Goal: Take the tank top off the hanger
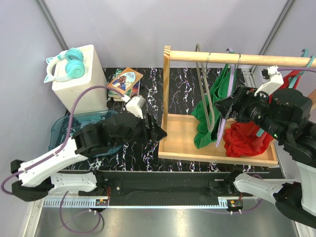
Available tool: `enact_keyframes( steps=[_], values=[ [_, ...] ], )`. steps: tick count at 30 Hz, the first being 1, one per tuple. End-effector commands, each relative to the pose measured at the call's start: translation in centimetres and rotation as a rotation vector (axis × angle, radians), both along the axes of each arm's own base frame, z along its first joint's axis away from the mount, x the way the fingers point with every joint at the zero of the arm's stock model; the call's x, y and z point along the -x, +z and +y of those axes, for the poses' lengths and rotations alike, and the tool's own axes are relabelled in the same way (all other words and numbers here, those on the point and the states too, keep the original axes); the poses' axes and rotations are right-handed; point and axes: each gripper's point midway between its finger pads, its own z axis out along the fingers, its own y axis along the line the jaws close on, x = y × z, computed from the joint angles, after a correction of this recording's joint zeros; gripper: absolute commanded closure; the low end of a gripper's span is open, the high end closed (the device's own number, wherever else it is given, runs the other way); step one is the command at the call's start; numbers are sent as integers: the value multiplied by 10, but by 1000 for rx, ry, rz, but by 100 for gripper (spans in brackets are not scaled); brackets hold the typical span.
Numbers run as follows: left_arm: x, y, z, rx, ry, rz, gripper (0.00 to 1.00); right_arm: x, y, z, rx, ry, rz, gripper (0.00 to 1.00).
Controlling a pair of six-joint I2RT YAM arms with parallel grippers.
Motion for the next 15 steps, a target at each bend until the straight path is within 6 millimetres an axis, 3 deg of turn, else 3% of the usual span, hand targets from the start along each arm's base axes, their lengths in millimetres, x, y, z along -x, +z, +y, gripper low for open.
enact_keyframes(
  steps=[1, 9, 15],
  values=[
    [4, 43, -21, 82, -27, -88, 32, -1, 7, -6, -33, -35, -41, 24],
    [24, 63, -56, 81, -179, -144, 32, -1, -8, -4, -56, -46, -7, 36],
    [29, 68, -62, 94, -212, -164, 30, -2, -8, -10, -77, -83, -29, 53]
  ],
)
